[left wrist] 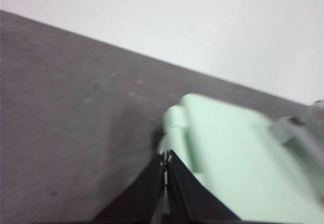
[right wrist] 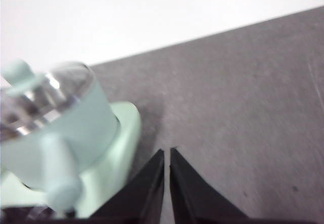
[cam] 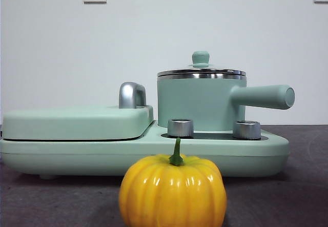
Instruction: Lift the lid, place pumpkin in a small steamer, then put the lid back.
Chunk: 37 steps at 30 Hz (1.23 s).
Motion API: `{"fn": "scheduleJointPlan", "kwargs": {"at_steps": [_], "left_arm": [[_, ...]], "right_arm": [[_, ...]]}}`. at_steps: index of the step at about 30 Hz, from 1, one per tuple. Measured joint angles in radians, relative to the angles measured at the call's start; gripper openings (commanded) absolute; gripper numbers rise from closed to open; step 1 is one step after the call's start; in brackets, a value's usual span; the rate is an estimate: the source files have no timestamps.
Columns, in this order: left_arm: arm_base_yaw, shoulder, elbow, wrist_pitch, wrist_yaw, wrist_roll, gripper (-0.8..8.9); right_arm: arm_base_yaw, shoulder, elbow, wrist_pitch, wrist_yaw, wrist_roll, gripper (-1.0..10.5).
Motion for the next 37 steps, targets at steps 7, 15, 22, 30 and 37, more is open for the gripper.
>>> {"fn": "scheduleJointPlan", "kwargs": {"at_steps": [7,15,22,30,37], "left_arm": [[-0.058,0.143,0.164,-0.058,0.058,-0.03,0.08],[-0.102,0.346,0.458,-0.224,0.162,0.008,0.07],[-0.138,0.513,0.65,-0.346,0.343,0.041,0.07],[-0.196,0.608,0.742,-0.457,0.491,0.1,0.78],[-0.236,0.652,0.742,-0.449,0.493,0.132,4.69]], "right_arm": [[0.039,0.109,0.217,-0.121,-0.011,0.031,0.2],[0.045,0.261,0.476,-0.288,-0.18,0.016,0.2],[0.046,0.378,0.655,-0.457,-0.398,-0.055,0.2],[0.046,0.421,0.729,-0.539,-0.444,-0.148,0.3],[0.046,0.421,0.729,-0.54,-0.443,-0.162,4.6]]}}
